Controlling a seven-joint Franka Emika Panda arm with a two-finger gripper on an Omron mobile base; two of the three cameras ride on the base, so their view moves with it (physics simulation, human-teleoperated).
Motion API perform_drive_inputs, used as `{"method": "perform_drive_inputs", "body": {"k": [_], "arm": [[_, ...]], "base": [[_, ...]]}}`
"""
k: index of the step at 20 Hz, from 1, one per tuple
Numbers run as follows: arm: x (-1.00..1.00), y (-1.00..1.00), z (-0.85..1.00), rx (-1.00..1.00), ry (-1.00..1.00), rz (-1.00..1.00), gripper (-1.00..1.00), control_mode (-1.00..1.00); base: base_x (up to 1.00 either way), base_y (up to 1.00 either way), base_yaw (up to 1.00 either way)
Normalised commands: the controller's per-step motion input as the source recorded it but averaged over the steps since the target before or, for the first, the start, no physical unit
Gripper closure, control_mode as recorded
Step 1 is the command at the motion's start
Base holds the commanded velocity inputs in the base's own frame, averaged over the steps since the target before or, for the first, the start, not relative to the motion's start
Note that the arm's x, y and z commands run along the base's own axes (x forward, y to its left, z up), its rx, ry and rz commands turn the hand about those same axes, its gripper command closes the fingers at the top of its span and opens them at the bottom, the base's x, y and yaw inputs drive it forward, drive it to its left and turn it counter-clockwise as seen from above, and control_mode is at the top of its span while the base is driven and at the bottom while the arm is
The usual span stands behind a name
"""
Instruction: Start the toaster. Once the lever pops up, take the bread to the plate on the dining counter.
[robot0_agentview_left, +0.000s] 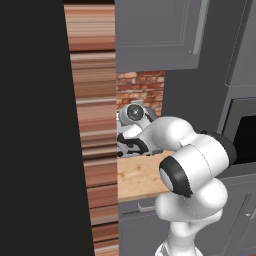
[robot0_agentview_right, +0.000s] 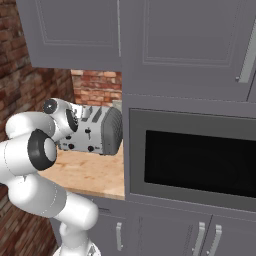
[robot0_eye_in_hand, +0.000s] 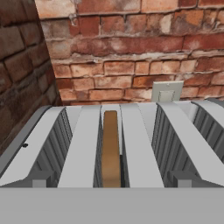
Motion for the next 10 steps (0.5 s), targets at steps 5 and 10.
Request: {"method": "perform_drive_inputs", "body": {"k": [5,10], "arm": [[0.00,0.00,0.00,0.00,0.00,0.00,-1.00,-1.00],[0.00,0.00,0.00,0.00,0.00,0.00,-1.00,-1.00]], "base": [[0.00,0.00,0.00],[0.00,0.00,0.00]]}}
